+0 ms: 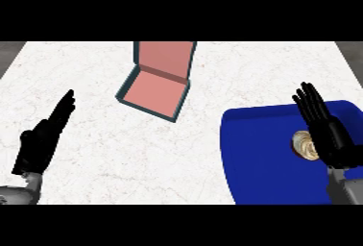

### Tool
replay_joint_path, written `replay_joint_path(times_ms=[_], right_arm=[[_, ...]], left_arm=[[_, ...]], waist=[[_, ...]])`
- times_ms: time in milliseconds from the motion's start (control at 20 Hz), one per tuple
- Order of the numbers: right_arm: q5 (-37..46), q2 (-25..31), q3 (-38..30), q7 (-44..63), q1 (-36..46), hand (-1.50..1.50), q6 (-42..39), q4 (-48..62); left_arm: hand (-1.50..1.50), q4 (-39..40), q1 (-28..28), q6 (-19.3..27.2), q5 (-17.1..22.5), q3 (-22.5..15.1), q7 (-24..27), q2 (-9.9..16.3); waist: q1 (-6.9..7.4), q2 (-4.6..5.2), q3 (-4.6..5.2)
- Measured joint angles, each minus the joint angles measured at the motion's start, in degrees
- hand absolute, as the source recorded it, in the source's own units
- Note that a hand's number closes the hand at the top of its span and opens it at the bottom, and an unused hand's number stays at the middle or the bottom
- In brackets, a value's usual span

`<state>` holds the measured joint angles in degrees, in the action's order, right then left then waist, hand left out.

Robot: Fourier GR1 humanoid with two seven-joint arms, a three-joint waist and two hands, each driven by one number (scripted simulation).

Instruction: Pick the cupcake from the tray and place it in the cardboard box

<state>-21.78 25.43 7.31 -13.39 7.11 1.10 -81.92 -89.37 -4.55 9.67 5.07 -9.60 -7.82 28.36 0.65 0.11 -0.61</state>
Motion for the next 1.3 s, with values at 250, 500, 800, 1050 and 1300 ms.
replay_joint_path(times_ms=[250,500,800,1050,1300], right_arm=[[-3.03,1.5,-5.5,0.15,6.19,-1.5,-2.49,-0.35],[6.18,6.57,-8.47,2.03,8.3,-1.5,6.97,4.52],[6.56,2.91,-12.92,-4.46,6.3,-1.5,9.5,9.33],[12.61,11.47,-10.56,-2.09,4.69,-1.5,5.05,9.06],[19.26,21.85,-5.97,4.17,4.17,-1.5,-1.89,7.82]], left_arm=[[0.0,-0.29,1.97,2.83,-2.88,0.67,1.34,-1.91],[0.0,0.68,2.83,3.72,-2.94,1.04,1.97,-3.14],[0.0,2.63,3.18,4.22,-4.18,1.29,3.55,-6.31],[0.0,1.61,4.08,4.02,-4.34,1.38,2.76,-6.75],[0.0,1.66,3.66,3.73,-4.79,1.54,2.18,-6.48]], waist=[[0.03,-0.08,0.41],[-0.19,0.18,0.89],[-0.5,0.02,0.64],[-0.58,-0.1,0.66],[-0.51,-0.14,0.75]])
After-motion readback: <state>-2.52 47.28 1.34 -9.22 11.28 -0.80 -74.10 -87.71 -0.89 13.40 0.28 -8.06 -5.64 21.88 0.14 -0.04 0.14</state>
